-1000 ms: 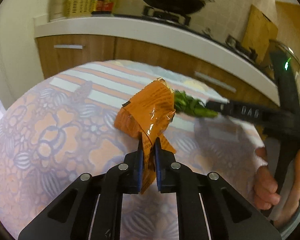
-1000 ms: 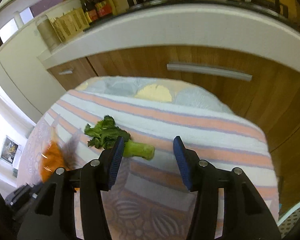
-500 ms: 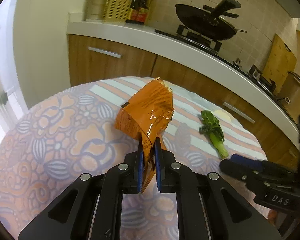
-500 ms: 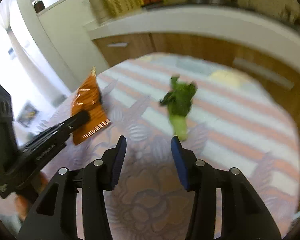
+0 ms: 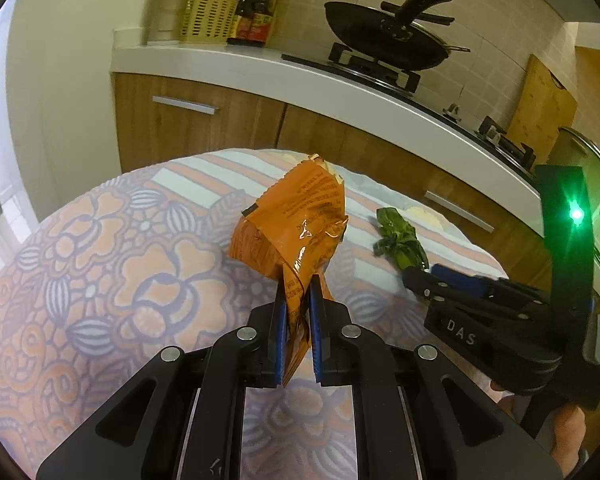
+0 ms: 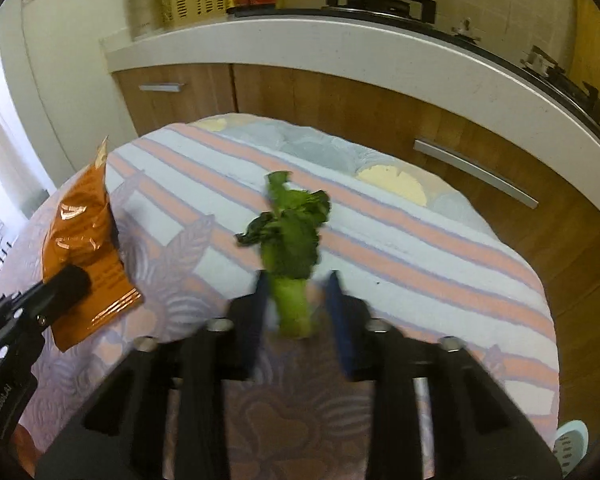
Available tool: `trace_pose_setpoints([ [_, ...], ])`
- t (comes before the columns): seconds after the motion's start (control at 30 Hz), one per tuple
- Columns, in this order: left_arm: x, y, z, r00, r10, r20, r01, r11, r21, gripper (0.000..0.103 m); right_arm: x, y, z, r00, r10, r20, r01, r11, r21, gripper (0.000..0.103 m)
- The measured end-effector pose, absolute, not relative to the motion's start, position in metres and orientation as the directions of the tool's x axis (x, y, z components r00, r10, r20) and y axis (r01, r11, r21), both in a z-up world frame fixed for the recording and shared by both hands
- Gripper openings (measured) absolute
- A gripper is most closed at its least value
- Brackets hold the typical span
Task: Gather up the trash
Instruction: 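Grasp the bok choy stalk with the right tool, then carry the packet and bok choy over the teal basket and open both tools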
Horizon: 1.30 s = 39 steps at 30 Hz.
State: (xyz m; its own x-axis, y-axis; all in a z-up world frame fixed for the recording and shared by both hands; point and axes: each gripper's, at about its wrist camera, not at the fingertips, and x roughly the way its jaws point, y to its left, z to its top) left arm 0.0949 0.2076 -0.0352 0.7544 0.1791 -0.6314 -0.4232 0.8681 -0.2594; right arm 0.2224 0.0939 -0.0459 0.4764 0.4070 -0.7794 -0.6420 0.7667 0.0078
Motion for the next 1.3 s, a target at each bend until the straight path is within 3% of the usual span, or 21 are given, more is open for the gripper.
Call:
trace_pose_setpoints([
  [0.5, 0.093, 0.165, -0.023, 0.783, 0.106, -0.613, -0.315, 0.917, -0.244, 0.008, 0.172, 0.019, 0.000, 0.584, 0.459, -0.669, -0.585, 0.810, 0.045, 0.013],
  [0.9, 0.088, 0.051, 0.002, 0.805, -0.102, -0.585, -0.067, 0.963, -0.260, 0.008, 0.120, -0.135, 0.031, 0.708, 0.390, -0.589, -0.402, 0.908, 0.119, 0.013],
  [1.0, 0.090, 0.015, -0.005, 0.774, -0.202, -0.600, 0.019, 0.955, -0.297, 0.008, 0.110, -0.179, 0.026, 0.732, 0.340, -0.591, -0.323, 0.936, 0.139, 0.013],
  [1.3, 0.097, -0.081, -0.022, 0.689, -0.335, -0.643, 0.201, 0.940, -0.274, 0.011, 0.095, -0.271, -0.012, 0.708, 0.194, -0.679, -0.131, 0.981, 0.144, 0.013],
])
